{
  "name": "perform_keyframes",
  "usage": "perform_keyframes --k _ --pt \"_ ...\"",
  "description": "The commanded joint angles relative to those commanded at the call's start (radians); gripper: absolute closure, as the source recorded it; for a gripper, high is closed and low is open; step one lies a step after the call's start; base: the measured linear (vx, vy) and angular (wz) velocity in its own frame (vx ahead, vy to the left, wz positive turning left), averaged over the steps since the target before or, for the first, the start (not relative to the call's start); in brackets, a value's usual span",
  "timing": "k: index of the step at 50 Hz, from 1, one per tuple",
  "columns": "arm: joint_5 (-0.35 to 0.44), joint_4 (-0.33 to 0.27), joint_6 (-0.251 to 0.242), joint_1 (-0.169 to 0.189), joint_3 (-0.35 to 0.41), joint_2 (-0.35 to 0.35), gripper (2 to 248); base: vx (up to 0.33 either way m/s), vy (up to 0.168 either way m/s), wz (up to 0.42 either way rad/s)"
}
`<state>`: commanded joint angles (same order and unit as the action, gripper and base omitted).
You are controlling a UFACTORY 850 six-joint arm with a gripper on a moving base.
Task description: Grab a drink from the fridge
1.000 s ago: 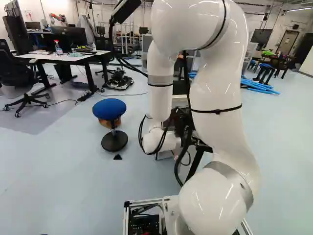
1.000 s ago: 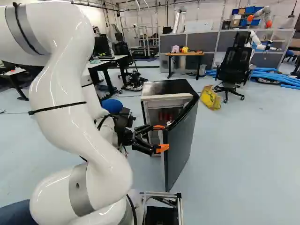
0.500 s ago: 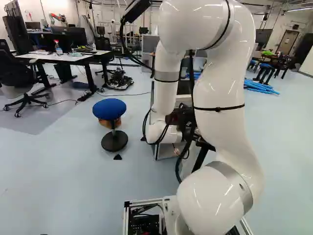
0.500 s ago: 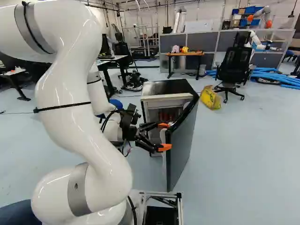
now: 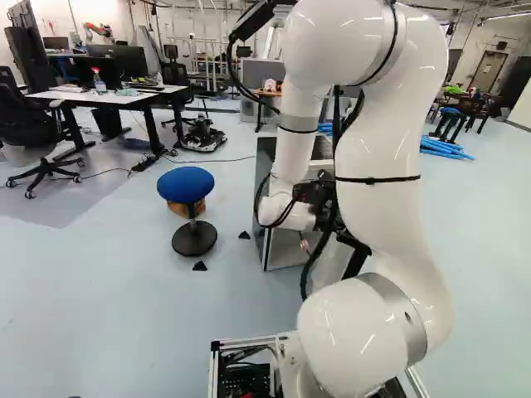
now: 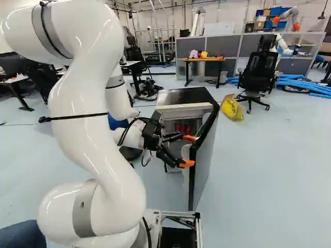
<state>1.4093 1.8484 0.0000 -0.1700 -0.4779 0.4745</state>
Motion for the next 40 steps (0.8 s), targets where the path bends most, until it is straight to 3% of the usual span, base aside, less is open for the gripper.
perform_keyframes --k 40 --pt "-0.042 0.000 0.000 0.208 -0.136 0.038 3 0.000 0.000 0.000"
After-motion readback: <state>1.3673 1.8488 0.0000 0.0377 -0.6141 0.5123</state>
